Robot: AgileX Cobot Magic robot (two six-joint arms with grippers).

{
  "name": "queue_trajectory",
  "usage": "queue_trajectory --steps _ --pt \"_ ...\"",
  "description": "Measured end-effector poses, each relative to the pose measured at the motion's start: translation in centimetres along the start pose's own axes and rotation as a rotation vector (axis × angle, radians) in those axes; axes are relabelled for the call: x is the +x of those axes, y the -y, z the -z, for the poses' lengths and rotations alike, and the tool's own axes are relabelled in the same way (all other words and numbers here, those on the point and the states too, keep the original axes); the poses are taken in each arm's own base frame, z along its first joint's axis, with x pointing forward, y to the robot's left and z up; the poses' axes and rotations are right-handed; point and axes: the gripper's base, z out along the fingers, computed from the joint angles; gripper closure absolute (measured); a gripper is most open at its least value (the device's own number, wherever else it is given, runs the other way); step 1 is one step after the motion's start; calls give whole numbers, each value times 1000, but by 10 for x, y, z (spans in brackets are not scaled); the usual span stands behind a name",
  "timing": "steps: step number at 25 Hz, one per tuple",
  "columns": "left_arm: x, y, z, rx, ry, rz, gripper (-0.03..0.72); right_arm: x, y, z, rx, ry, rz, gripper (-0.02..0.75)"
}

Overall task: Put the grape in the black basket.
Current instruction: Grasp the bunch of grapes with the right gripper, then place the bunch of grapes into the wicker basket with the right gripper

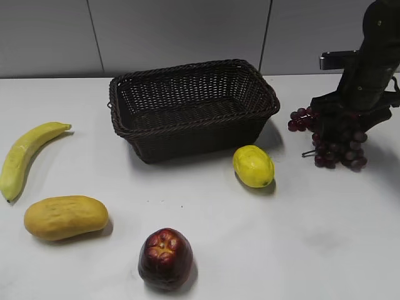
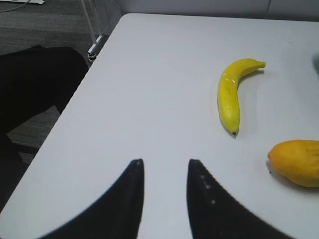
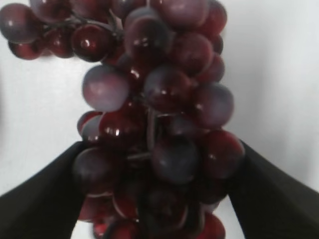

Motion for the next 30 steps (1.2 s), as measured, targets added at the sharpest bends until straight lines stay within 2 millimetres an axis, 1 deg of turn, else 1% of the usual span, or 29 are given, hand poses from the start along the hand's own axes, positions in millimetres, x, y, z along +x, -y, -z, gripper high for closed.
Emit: queue_trajectory --steps 2,4,6,7,9,10,14,17,18,21,24,26,30 --pt "0 0 0 0 0 0 452 1 1 -8 2 -14 -1 127" --pt "0 0 0 0 0 0 452 1 0 -9 1 -11 -1 151" --pt "0 0 0 0 0 0 452 0 0 -9 1 -6 -1 191" --pt "0 0 0 0 0 0 452 0 0 -9 0 -4 -1 226" --pt "0 0 0 0 0 0 452 0 0 -8 2 0 0 323" --pt "0 0 0 0 0 0 452 0 0 -8 2 0 0 353" --pt "0 0 0 0 0 0 452 -1 1 -8 5 2 3 354" --pt "0 0 0 0 0 0 452 -4 1 -2 5 8 4 355" --pt "0 0 0 0 0 0 452 -7 0 3 5 17 3 360" --pt "0 0 0 0 0 0 452 -18 0 28 3 76 5 376" --pt "0 0 0 0 0 0 452 -35 -2 69 6 172 31 376" --pt "0 0 0 0 0 0 452 -46 -6 101 15 245 54 377" --pt "0 0 0 0 0 0 452 -63 -25 157 5 381 100 379"
